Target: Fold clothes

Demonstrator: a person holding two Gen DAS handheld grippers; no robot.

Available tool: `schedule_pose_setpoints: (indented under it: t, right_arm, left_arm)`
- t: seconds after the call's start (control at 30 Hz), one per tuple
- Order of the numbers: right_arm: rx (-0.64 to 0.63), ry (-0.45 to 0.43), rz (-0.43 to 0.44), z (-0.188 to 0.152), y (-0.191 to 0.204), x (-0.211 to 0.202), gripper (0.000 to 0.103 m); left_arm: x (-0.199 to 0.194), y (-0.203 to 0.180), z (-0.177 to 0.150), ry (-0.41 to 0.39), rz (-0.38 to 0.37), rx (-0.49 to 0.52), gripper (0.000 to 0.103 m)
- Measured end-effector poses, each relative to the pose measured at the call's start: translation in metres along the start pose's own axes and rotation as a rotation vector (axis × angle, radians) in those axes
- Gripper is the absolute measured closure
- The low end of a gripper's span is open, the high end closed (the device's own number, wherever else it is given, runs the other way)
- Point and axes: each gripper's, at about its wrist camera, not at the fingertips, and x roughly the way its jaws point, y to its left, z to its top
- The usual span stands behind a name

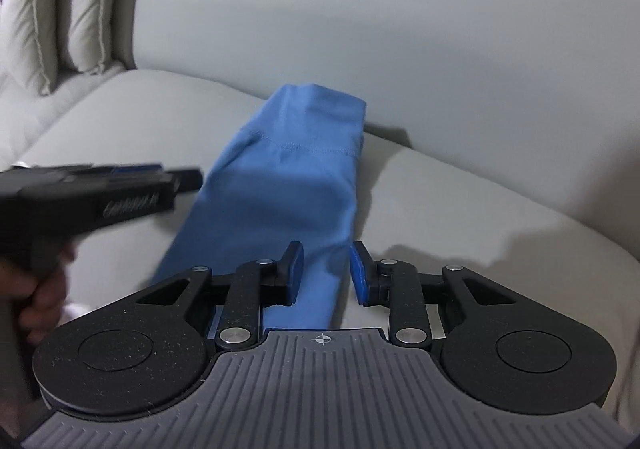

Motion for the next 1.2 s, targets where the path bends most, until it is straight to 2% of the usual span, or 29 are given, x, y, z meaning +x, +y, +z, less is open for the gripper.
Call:
schedule_pose_setpoints:
  t: [0.07, 0.17, 0.27, 0.37, 0.5, 0.57, 0.6, 0.67, 0.7, 0.77, 0.8, 0.83, 0.9, 1.0, 1.07, 1.13, 1.2]
  right_arm:
    - [0.049, 0.027, 0.015, -0.007, -0.002, -0.021, 0.067]
    - [0.125, 0.066, 0.029, -0.019, -0.003, -0.052, 0.063]
    - [0.181, 0.066, 0.058, -0.044, -0.001, -0.097, 0.062]
    - [0.225, 0.057, 0.097, -0.07, 0.002, -0.138, 0.062]
    - [0.193, 0.024, 0.117, -0.113, 0.022, -0.162, 0.064]
    - [0.13, -0.002, 0.08, -0.132, 0.036, -0.16, 0.087]
    - [0.107, -0.012, 0.077, -0.141, 0.041, -0.154, 0.092]
    - [0.097, 0.0, 0.091, -0.151, 0.049, -0.14, 0.093]
    - [0.091, 0.01, 0.098, -0.154, 0.051, -0.133, 0.093]
    - [0.056, 0.052, 0.109, -0.156, 0.057, -0.105, 0.095]
    - [0.03, 0.053, 0.08, -0.155, 0.058, -0.094, 0.097]
    - [0.016, 0.036, 0.03, -0.152, 0.056, -0.087, 0.103]
    - [0.044, -0.003, -0.061, -0.145, 0.045, -0.078, 0.103]
    - [0.161, -0.042, -0.147, -0.137, 0.017, -0.084, 0.1]
    - [0.183, -0.05, -0.154, -0.136, 0.003, -0.095, 0.096]
    - [0.189, -0.051, -0.134, -0.144, -0.006, -0.115, 0.095]
    - [0.194, -0.049, -0.104, -0.155, -0.011, -0.135, 0.092]
  left_arm:
    - [-0.018, -0.008, 0.0, -0.015, -0.036, 0.046, 0.063]
    - [-0.069, -0.022, -0.008, -0.018, -0.088, 0.119, 0.063]
    - [-0.108, -0.025, -0.021, -0.003, -0.127, 0.131, 0.063]
    - [-0.169, -0.031, -0.051, 0.059, -0.188, 0.172, 0.063]
    - [-0.197, -0.031, -0.079, 0.113, -0.182, 0.137, 0.063]
    - [-0.199, -0.038, -0.109, 0.18, -0.144, 0.118, 0.065]
    - [-0.197, -0.038, -0.11, 0.186, -0.142, 0.119, 0.065]
    - [-0.186, -0.046, -0.126, 0.212, -0.126, 0.15, 0.07]
    - [-0.173, -0.055, -0.137, 0.207, -0.098, 0.197, 0.071]
    - [-0.155, -0.051, -0.138, 0.191, -0.061, 0.213, 0.074]
    - [-0.133, -0.049, -0.135, 0.197, -0.022, 0.193, 0.074]
    - [-0.127, -0.046, -0.133, 0.201, -0.028, 0.171, 0.072]
    - [-0.117, -0.04, -0.126, 0.195, -0.042, 0.136, 0.069]
    - [-0.118, -0.043, -0.114, 0.149, -0.001, 0.162, 0.069]
    - [-0.137, -0.043, -0.107, 0.109, -0.011, 0.171, 0.069]
    - [-0.151, -0.044, -0.108, 0.093, -0.008, 0.172, 0.063]
    - [-0.172, -0.044, -0.113, 0.089, -0.015, 0.155, 0.061]
